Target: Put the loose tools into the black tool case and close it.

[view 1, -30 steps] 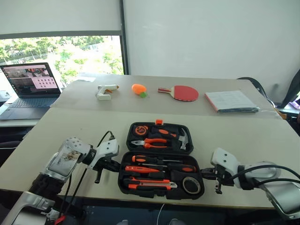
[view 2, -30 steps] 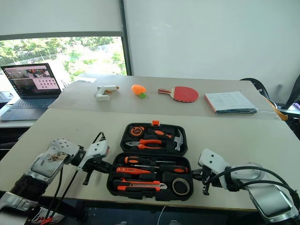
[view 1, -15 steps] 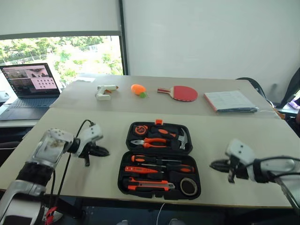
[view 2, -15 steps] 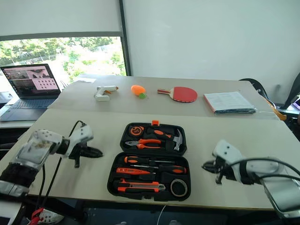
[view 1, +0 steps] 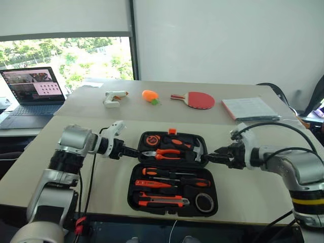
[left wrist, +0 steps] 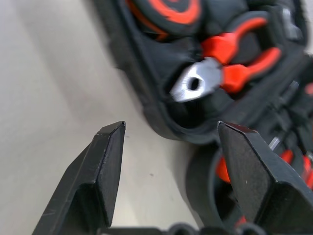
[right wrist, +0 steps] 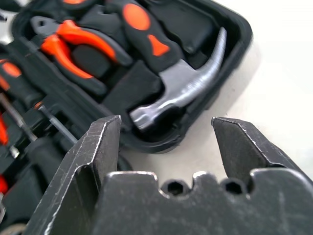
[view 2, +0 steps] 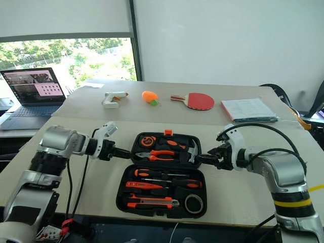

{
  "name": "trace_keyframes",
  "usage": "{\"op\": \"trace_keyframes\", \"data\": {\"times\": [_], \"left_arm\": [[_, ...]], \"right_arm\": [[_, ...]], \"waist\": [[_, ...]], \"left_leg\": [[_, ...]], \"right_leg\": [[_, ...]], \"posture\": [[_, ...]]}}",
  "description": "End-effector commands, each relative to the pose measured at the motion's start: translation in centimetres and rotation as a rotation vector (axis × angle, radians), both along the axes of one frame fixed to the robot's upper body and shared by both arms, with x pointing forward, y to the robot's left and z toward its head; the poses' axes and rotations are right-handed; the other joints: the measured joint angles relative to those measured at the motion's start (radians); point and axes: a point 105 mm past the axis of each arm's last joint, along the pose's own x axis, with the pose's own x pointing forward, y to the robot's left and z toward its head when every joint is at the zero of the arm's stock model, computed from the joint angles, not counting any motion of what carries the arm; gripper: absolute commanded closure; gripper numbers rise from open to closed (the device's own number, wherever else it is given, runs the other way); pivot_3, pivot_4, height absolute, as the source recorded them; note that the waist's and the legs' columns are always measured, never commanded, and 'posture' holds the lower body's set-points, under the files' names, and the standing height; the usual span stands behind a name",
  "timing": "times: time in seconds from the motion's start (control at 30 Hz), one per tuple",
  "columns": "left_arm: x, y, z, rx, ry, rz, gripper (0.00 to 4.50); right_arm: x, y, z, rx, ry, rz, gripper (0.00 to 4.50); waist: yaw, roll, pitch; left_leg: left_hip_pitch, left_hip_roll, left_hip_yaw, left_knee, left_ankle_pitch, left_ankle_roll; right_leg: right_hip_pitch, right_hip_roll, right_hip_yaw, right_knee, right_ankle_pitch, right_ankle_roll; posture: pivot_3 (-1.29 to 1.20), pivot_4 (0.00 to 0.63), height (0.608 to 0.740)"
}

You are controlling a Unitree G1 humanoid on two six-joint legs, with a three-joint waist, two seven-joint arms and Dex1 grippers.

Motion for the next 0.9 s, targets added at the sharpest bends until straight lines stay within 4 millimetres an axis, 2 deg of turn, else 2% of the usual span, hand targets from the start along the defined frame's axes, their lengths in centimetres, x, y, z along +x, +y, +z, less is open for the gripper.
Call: {"op": "trace_keyframes", "data": {"times": [0.03, 0.1, 0.13, 0.2, 0.23, 0.3, 0.33, 0.7, 0.8, 0.87, 0.9], "left_arm": [[0.9, -0.1, 1.4, -0.005, -0.044, 0.040, 1.27], [0.8, -0.5, 1.3, -0.012, -0.040, 0.037, 1.27], [0.8, -0.7, 1.2, -0.010, -0.042, 0.035, 1.27], [0.8, -0.8, 1.1, -0.004, -0.045, 0.037, 1.79], [0.8, -0.8, 1.0, 0.003, -0.045, 0.035, 1.90], [0.8, -0.8, 0.9, 0.015, -0.044, 0.030, 2.78], [0.7, -0.9, 0.8, 0.016, -0.040, 0.027, 2.85], [0.5, -1.1, 0.2, 0.018, -0.031, 0.019, 2.85], [0.5, -1.3, 0.2, 0.005, -0.031, 0.017, 3.50], [0.5, -1.5, 0.2, -0.006, -0.028, 0.015, 4.24], [0.5, -1.5, 0.2, -0.009, -0.027, 0.015, 4.46]], "right_arm": [[0.6, -0.4, 0.5, 0.027, 0.003, -0.035, 1.00], [0.9, -0.5, 0.5, 0.044, 0.011, -0.054, 1.00], [1.0, -0.5, 0.5, 0.055, 0.014, -0.060, 1.24], [1.1, -0.5, 0.5, 0.064, 0.020, -0.069, 1.67], [1.1, -0.5, 0.5, 0.065, 0.022, -0.072, 1.93], [1.2, -0.4, 0.5, 0.071, 0.030, -0.077, 2.72], [1.2, -0.4, 0.5, 0.073, 0.033, -0.080, 2.92], [1.4, 0.9, 0.5, 0.094, 0.079, -0.054, 2.92], [1.4, 0.9, -0.2, 0.080, 0.107, -0.062, 3.58], [1.4, 0.9, -0.4, 0.073, 0.115, -0.061, 4.33], [1.4, 0.9, -0.5, 0.070, 0.117, -0.060, 4.50]], "waist": [[-0.001, 0.000, 0.000], [0.000, 0.000, 0.000], [0.000, 0.000, 0.000], [-0.002, 0.000, 0.000], [-0.002, 0.000, 0.000], [-0.002, 0.000, 0.000], [-0.002, 0.000, 0.000], [-0.003, 0.000, 0.000], [-0.003, 0.000, 0.000], [-0.003, 0.000, 0.000], [-0.003, 0.001, 0.000]], "left_leg": [[0.000, 0.000, 0.000, 0.000, 0.000, 0.000], [0.000, -0.001, 0.000, -0.001, 0.000, 0.000], [0.000, -0.001, 0.000, -0.001, 0.000, 0.000], [0.000, -0.001, 0.000, -0.001, 0.000, 0.000], [0.000, -0.001, 0.000, -0.001, 0.000, 0.000], [0.000, -0.001, 0.000, -0.001, 0.000, 0.000], [0.000, -0.001, 0.000, -0.001, 0.000, 0.000], [0.000, -0.001, -0.001, -0.001, 0.000, 0.000], [0.000, -0.001, -0.001, -0.001, 0.000, 0.000], [0.000, -0.001, -0.001, -0.001, 0.000, 0.000], [0.000, -0.001, -0.001, -0.001, 0.000, 0.000]], "right_leg": [[0.000, 0.000, 0.000, 0.000, 0.000, 0.000], [-0.001, -0.001, 0.000, 0.000, 0.000, 0.000], [-0.001, -0.001, 0.000, 0.000, 0.000, 0.000], [-0.001, -0.001, 0.000, 0.000, 0.000, 0.000], [-0.001, -0.001, 0.000, 0.000, 0.000, 0.000], [-0.001, -0.001, 0.000, 0.000, 0.000, 0.000], [-0.001, -0.001, 0.000, 0.000, 0.000, 0.000], [-0.001, -0.002, 0.000, 0.001, 0.000, 0.000], [-0.001, -0.002, 0.000, 0.000, 0.000, 0.000], [-0.001, -0.002, 0.000, 0.000, 0.000, 0.000], [0.000, -0.002, 0.000, 0.000, 0.000, 0.000]], "posture": [[0.00, 0.150, 0.740], [0.00, 0.150, 0.740], [0.00, 0.150, 0.740], [0.00, 0.150, 0.740], [0.00, 0.150, 0.740], [0.00, 0.150, 0.740], [0.00, 0.150, 0.740], [0.00, 0.150, 0.740], [0.00, 0.150, 0.740], [0.00, 0.150, 0.740], [0.00, 0.150, 0.740]]}}
